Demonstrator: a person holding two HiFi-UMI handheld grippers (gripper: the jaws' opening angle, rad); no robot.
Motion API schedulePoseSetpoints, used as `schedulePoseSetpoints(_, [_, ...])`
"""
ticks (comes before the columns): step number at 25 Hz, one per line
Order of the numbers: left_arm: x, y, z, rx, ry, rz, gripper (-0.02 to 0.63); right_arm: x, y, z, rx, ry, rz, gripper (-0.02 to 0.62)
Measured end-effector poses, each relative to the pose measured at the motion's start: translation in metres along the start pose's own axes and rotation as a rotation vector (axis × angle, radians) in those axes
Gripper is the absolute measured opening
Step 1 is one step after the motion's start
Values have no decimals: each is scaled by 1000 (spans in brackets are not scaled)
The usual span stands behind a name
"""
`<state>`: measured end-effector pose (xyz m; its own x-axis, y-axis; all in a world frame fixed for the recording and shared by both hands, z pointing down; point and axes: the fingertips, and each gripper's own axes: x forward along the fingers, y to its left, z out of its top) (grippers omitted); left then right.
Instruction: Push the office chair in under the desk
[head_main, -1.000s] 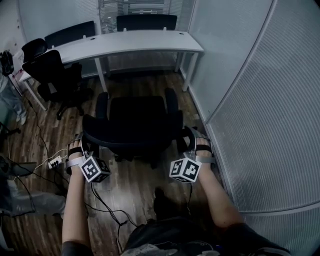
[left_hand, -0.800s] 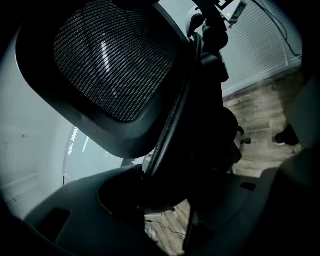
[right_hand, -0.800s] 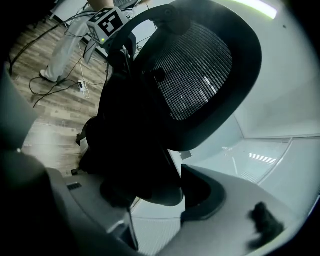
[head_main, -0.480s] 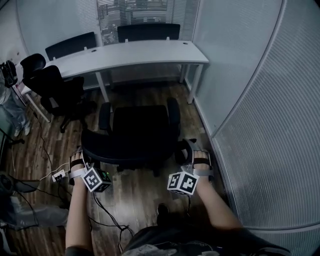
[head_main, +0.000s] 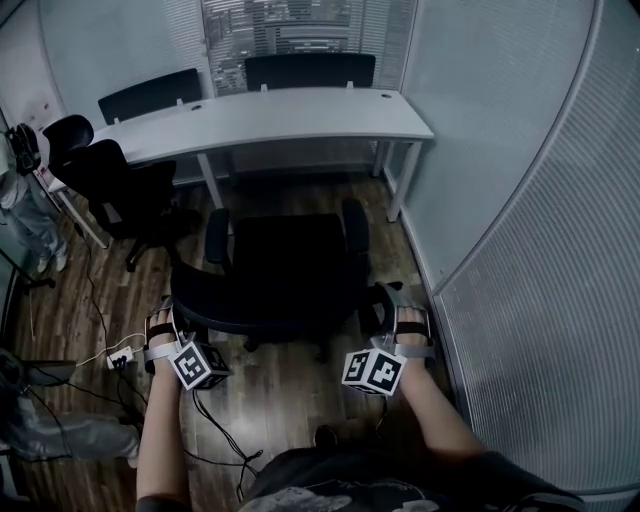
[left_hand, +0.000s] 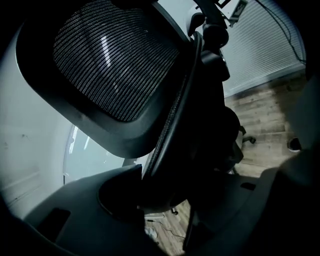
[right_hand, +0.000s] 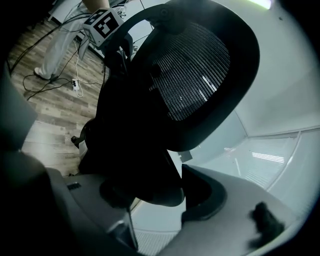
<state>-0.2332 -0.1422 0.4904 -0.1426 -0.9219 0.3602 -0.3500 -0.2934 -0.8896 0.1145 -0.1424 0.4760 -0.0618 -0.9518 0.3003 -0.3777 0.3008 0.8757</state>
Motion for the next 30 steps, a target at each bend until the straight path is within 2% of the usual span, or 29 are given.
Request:
schedulePoseSetpoints(13, [67,15,33,-3,-19,50,238,87,-27,-11,18,-4,-25,244])
schedulePoseSetpoints(23, [146,58,-3,11,-36,45,238,140,-23,47,21,14,-30,244])
schedulePoseSetpoints(30, [210,85,1,32,-35,44,236,202,-36,64,30,42,-25,244])
